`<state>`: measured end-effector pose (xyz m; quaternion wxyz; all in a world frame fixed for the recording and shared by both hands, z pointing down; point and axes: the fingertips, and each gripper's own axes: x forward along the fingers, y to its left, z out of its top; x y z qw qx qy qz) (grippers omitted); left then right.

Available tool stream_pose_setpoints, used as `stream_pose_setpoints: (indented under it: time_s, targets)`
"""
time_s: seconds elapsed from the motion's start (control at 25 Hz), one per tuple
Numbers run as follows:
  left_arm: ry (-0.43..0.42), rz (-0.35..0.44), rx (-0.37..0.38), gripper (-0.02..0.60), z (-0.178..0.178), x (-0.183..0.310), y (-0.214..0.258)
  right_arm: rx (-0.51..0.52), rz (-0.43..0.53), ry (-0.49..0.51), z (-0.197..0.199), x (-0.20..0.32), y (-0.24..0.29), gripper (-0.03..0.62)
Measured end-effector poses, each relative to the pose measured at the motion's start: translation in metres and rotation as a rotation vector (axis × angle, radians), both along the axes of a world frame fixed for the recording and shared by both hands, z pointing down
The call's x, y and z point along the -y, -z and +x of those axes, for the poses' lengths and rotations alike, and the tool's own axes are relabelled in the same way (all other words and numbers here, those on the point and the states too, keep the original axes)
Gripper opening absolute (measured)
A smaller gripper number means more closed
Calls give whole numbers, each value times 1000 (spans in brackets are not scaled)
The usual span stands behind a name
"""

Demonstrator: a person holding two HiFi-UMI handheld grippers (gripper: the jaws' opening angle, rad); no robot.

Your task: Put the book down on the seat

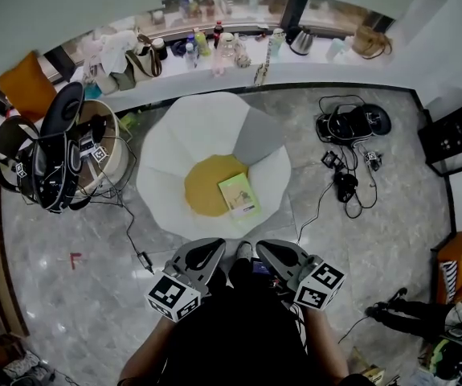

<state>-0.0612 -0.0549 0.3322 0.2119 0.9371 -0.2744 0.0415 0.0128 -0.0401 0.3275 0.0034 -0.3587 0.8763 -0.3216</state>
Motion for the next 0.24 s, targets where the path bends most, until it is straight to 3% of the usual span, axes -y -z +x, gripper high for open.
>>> stream_pose_setpoints:
  time_s: [0.24]
  targets:
    - [-12, -2, 3, 12, 8, -3, -2, -5, 4, -5, 8, -3, 1, 14]
